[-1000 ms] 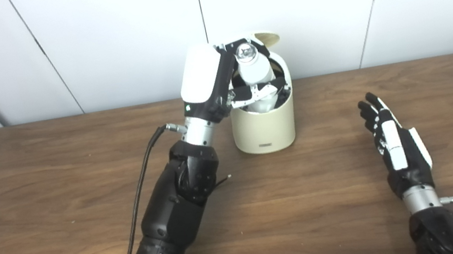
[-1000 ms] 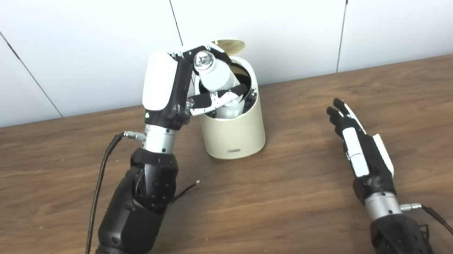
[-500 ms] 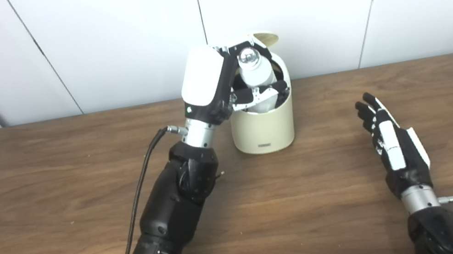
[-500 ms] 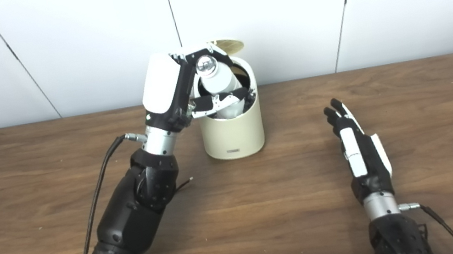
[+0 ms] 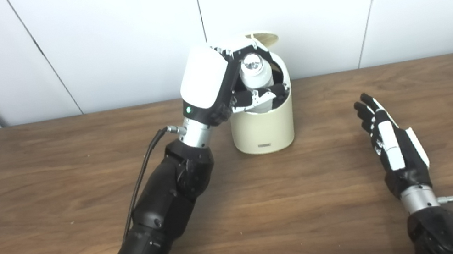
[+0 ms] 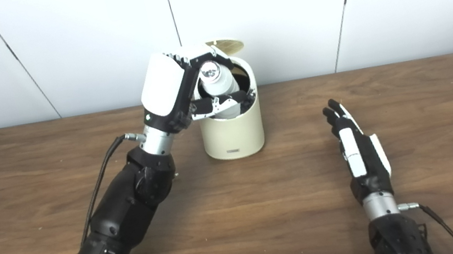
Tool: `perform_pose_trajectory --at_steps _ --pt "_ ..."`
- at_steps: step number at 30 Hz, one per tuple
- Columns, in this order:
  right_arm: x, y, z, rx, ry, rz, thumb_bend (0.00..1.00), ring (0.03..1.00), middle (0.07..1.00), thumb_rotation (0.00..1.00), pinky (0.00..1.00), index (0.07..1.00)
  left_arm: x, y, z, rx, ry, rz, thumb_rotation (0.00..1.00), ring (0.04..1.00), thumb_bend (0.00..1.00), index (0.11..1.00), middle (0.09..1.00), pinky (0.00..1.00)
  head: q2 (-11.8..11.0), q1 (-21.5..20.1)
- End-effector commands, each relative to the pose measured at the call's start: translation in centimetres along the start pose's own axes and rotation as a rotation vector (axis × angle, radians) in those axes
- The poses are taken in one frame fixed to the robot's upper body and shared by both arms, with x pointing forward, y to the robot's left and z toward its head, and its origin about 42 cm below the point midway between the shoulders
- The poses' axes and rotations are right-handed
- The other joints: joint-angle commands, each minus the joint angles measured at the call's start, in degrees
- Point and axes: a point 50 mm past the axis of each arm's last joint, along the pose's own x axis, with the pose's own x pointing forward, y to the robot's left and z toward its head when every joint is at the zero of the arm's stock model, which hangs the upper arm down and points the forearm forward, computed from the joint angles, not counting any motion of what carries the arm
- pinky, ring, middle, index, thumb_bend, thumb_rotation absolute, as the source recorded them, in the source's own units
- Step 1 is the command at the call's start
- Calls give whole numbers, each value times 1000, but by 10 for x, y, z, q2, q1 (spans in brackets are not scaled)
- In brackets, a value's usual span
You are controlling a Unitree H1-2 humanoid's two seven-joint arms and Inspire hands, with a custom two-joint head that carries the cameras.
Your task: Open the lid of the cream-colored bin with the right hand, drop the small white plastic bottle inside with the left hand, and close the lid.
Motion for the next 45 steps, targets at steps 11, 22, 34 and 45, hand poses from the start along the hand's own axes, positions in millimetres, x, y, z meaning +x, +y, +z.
perform_pose_trajectory --at_steps 11,22,34,45 --pt "-7 10 -18 45 69 25 594 949 896 928 971 904 27 8 -5 62 -178 114 0 470 474 477 526 345 0 -4" --pt "-6 8 -18 27 57 50 569 939 895 973 949 916 23 4 -5 45 -160 73 0 459 476 486 525 345 0 -5" --pt "-4 5 -21 46 60 42 602 946 896 933 964 943 19 3 -2 32 -115 55 0 485 472 492 569 345 0 -4" --pt "-5 4 -20 35 59 45 592 944 897 952 952 978 18 4 -4 61 -106 43 0 480 471 501 575 335 5 -4"
